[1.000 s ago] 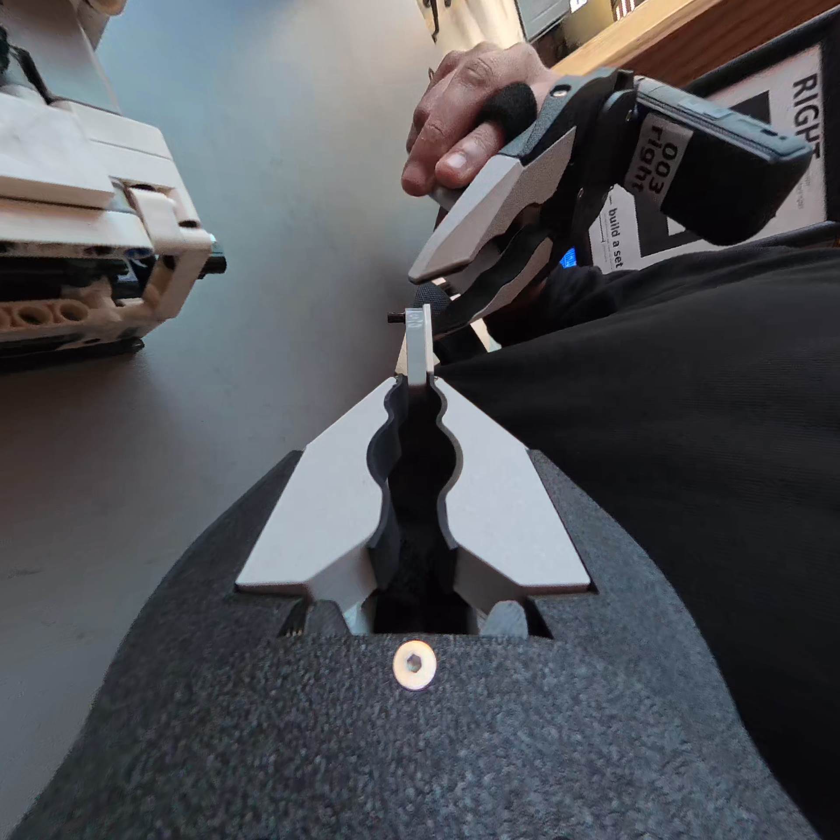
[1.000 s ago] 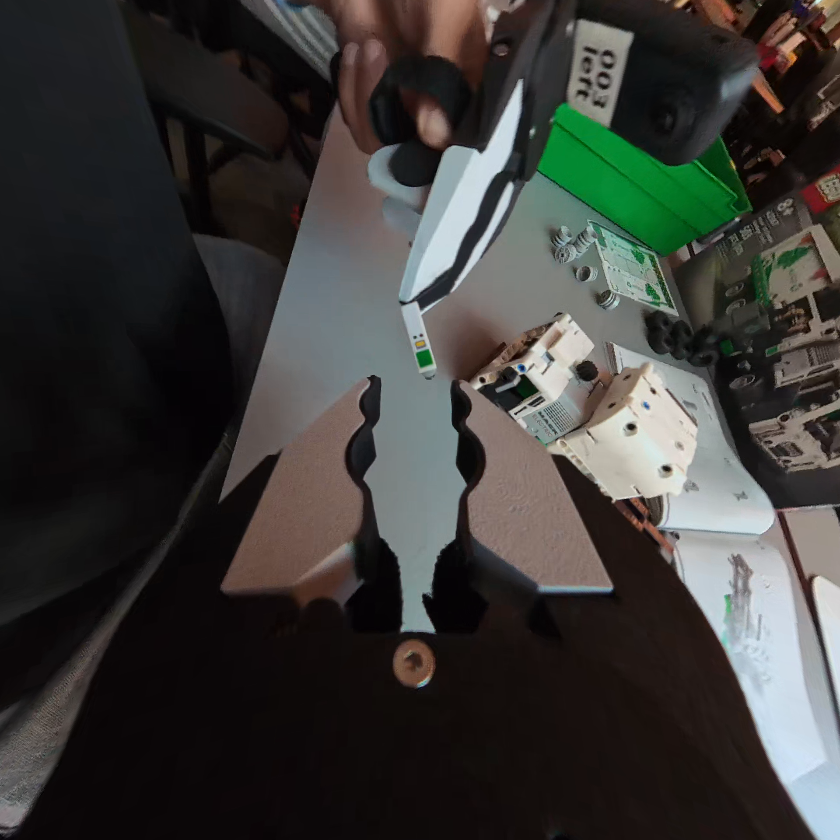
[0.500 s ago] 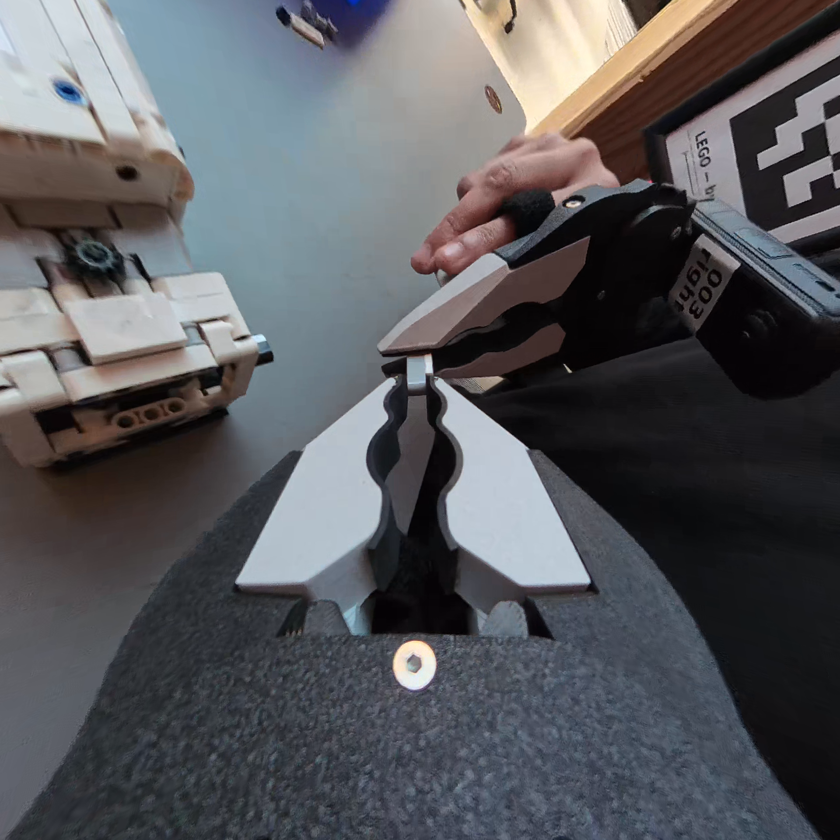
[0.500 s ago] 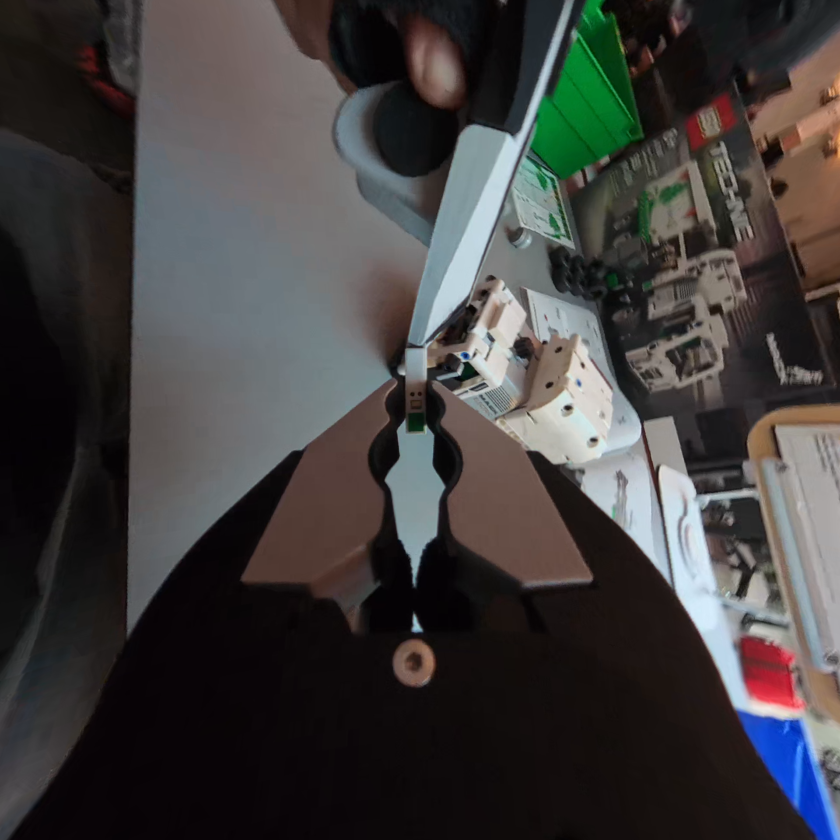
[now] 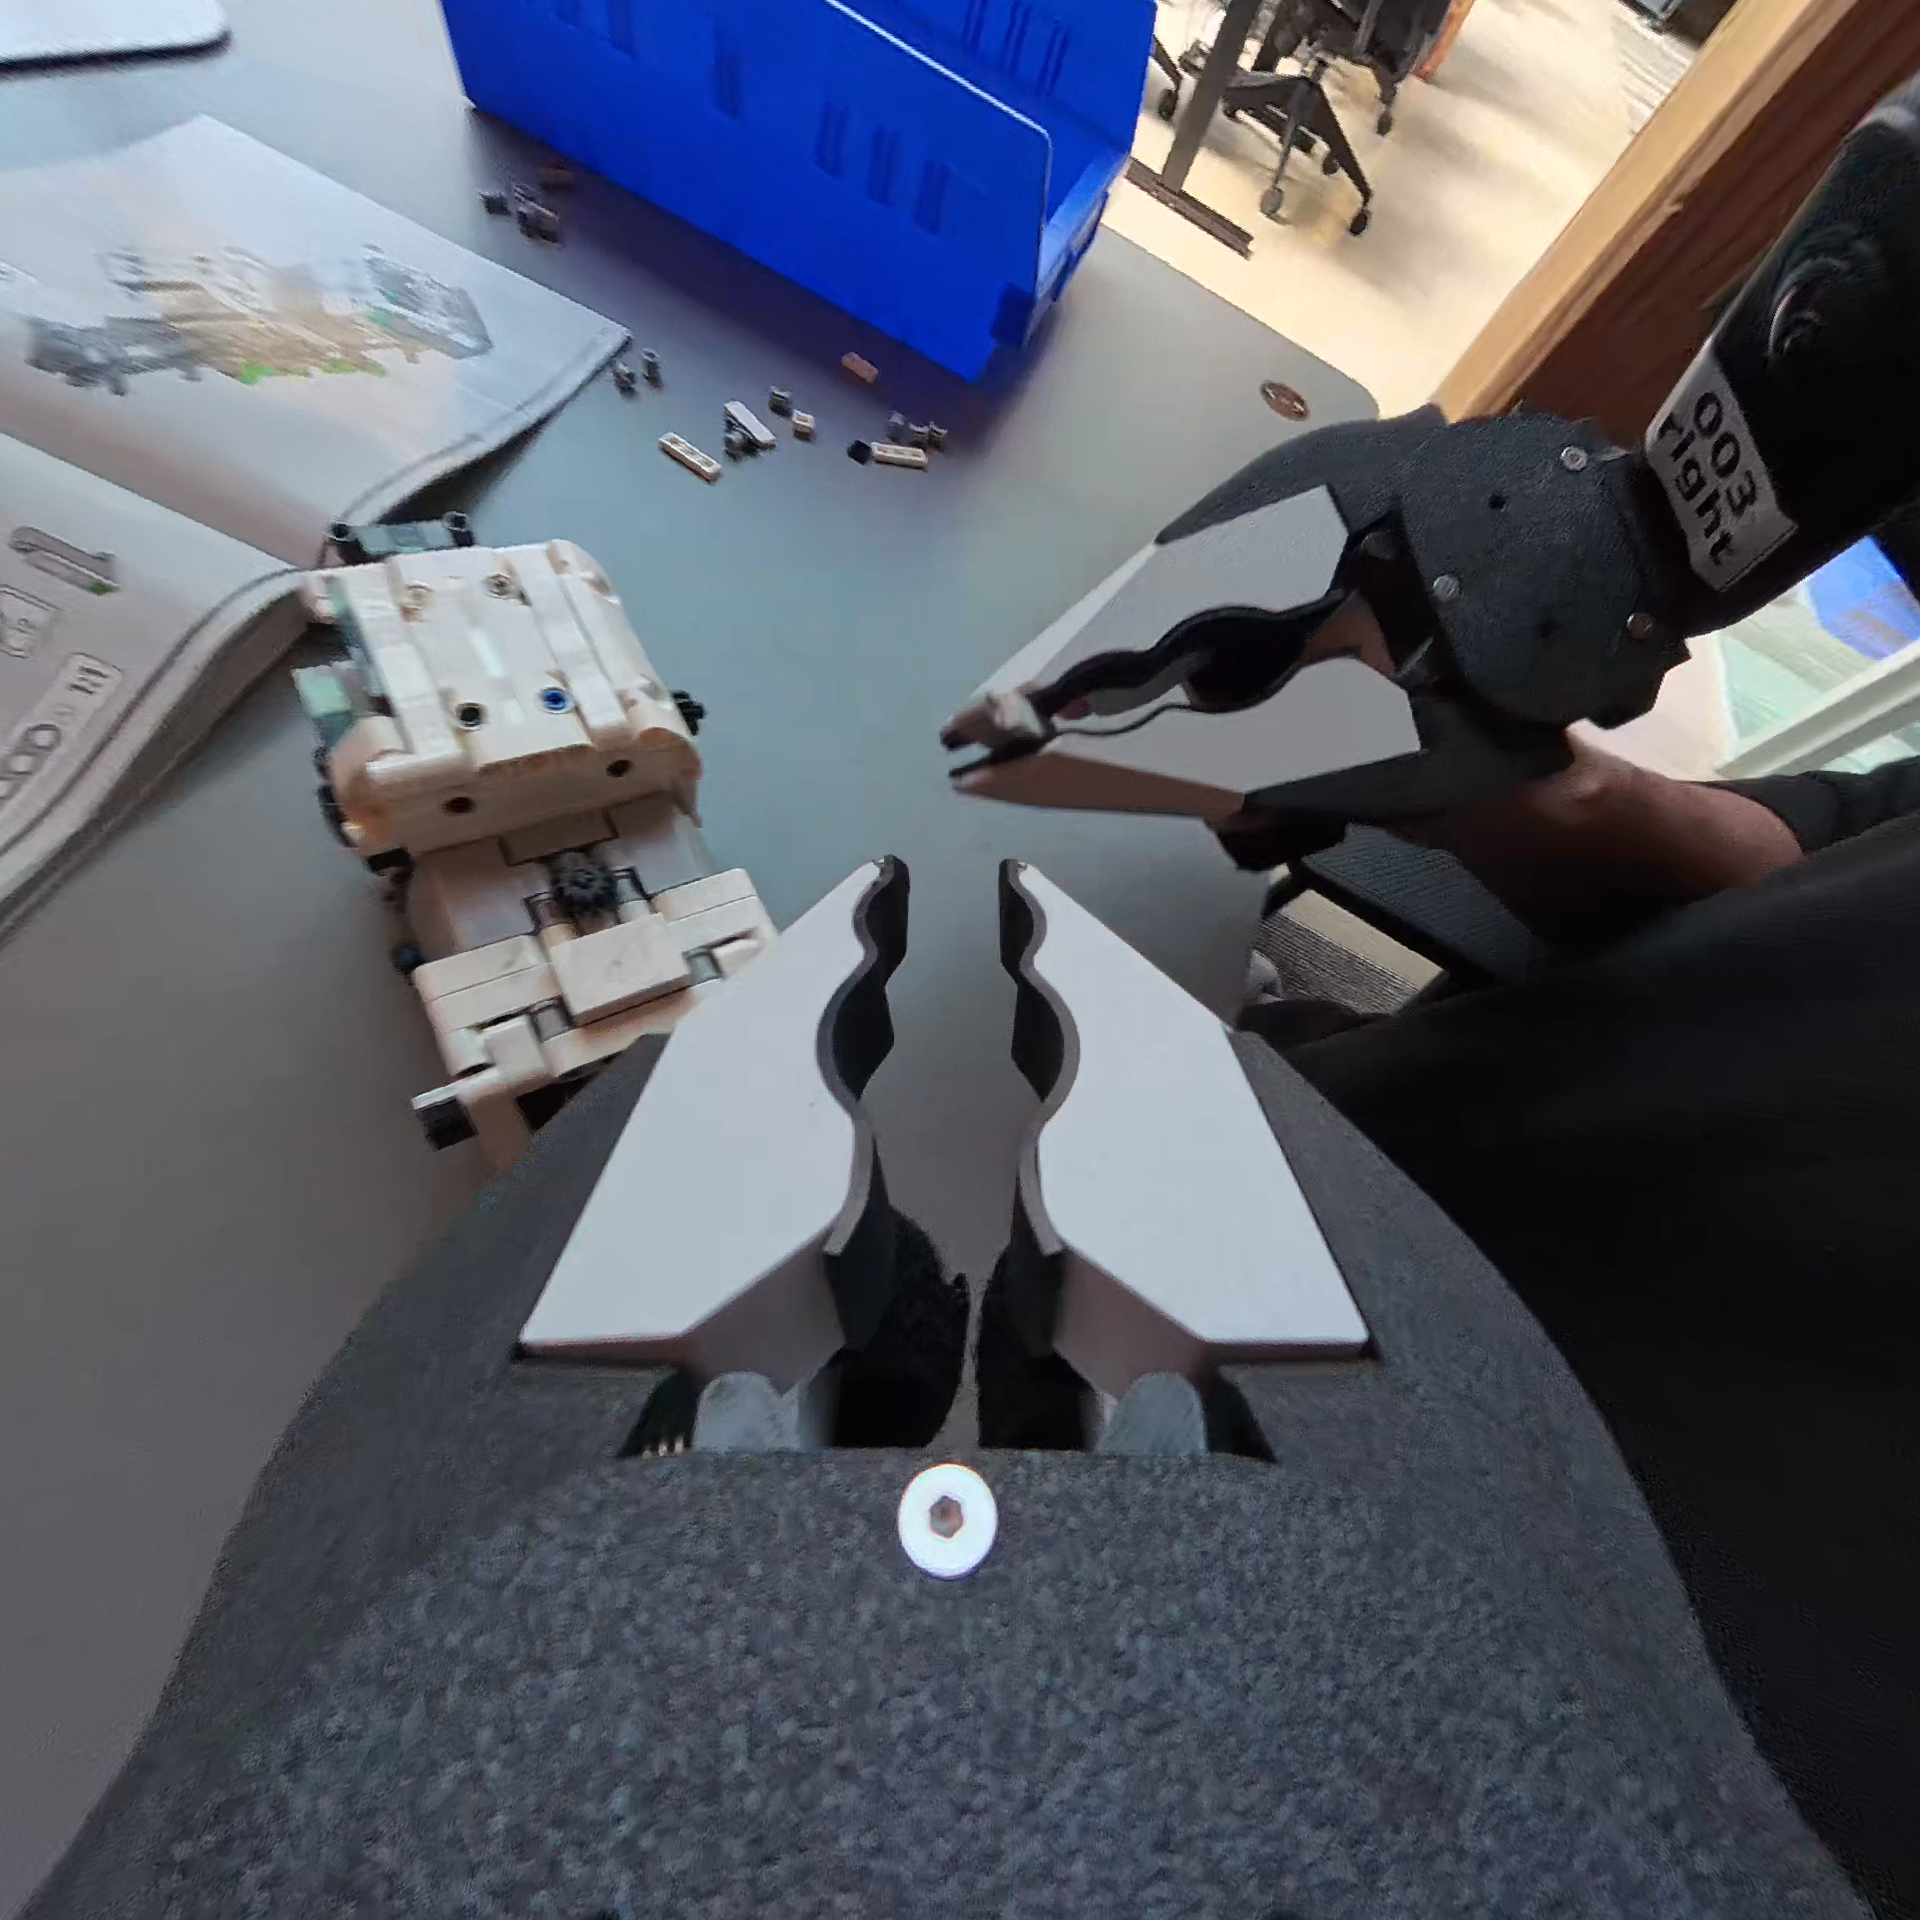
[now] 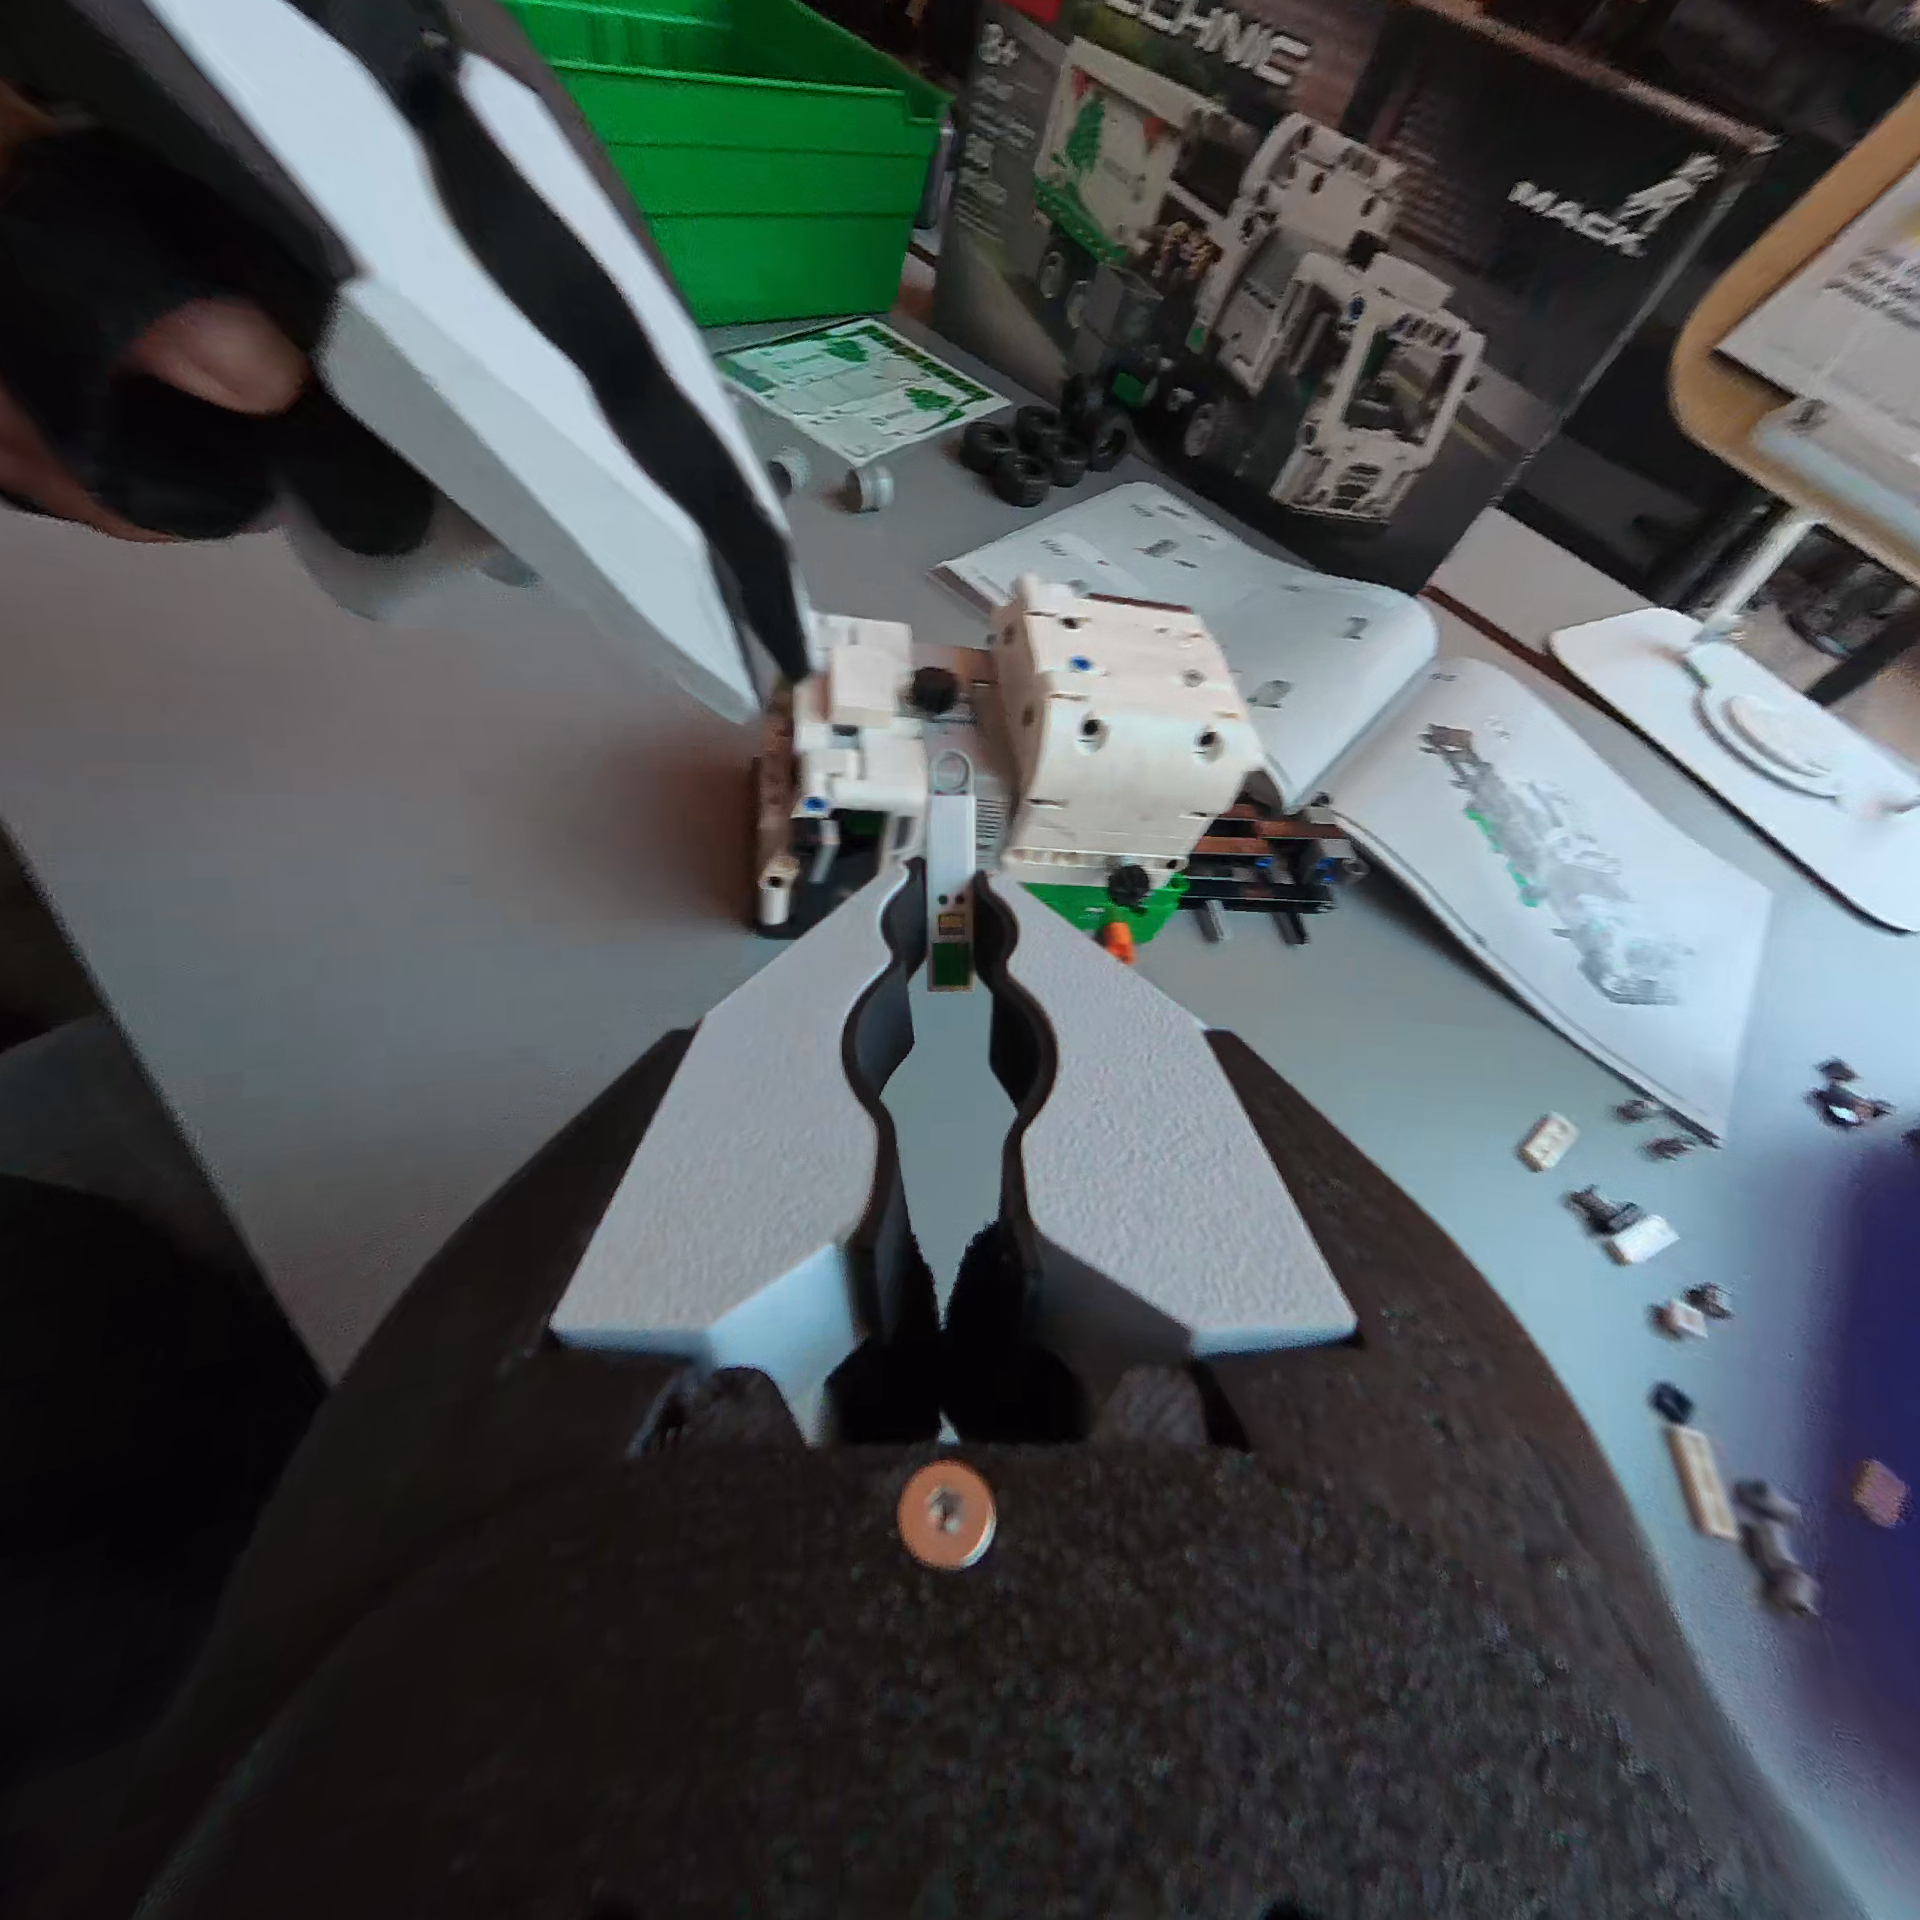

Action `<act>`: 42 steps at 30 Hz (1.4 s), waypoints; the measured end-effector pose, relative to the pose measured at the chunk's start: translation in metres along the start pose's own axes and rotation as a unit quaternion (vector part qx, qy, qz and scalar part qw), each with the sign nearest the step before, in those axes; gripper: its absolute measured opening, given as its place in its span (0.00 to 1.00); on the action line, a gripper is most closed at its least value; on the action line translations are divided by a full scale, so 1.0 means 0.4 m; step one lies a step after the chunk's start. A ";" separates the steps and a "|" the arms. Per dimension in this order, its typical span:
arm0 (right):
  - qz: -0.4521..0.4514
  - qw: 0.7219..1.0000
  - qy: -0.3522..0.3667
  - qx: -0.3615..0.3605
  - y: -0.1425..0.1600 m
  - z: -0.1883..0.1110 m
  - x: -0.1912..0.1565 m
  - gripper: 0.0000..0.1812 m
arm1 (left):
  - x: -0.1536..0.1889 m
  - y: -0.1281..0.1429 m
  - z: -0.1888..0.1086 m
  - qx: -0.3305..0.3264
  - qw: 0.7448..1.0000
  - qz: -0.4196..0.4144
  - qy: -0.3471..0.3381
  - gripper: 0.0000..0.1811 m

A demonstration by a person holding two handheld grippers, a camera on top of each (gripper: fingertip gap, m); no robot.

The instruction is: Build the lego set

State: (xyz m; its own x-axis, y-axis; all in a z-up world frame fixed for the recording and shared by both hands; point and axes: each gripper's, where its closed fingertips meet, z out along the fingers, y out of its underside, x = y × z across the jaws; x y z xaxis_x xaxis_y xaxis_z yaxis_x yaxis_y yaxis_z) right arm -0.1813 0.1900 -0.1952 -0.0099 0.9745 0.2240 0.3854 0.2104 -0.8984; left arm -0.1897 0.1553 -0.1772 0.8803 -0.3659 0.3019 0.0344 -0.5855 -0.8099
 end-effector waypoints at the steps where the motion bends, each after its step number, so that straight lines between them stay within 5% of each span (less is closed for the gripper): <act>1: 0.006 1.000 0.024 0.003 -0.001 0.000 0.039 0.03 | -0.018 -0.005 -0.014 0.012 1.000 0.005 -0.019 0.09; 11: 0.057 0.974 0.220 -0.010 0.052 0.076 0.379 0.03 | -0.324 -0.024 -0.213 0.213 0.942 0.003 -0.259 0.08; 16: 0.012 0.951 0.301 -0.073 0.104 0.107 0.474 0.04 | -0.441 -0.022 -0.221 0.247 0.926 -0.044 -0.283 0.08; 35: 0.067 0.964 0.247 -0.069 0.154 0.151 0.452 0.04 | -0.463 -0.046 -0.117 0.246 0.931 0.007 -0.268 0.08; 42: 0.077 0.980 0.173 -0.056 0.135 0.161 0.405 0.03 | -0.418 -0.052 -0.102 0.248 0.955 0.005 -0.164 0.12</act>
State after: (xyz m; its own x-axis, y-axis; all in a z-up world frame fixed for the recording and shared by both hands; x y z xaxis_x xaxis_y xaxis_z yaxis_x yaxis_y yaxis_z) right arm -0.2214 0.3642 -0.2316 0.3625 0.9055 0.2206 0.4566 0.0338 -0.8891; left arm -0.3569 0.1989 -0.1901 0.9799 -0.0758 0.1846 0.1730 -0.1389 -0.9751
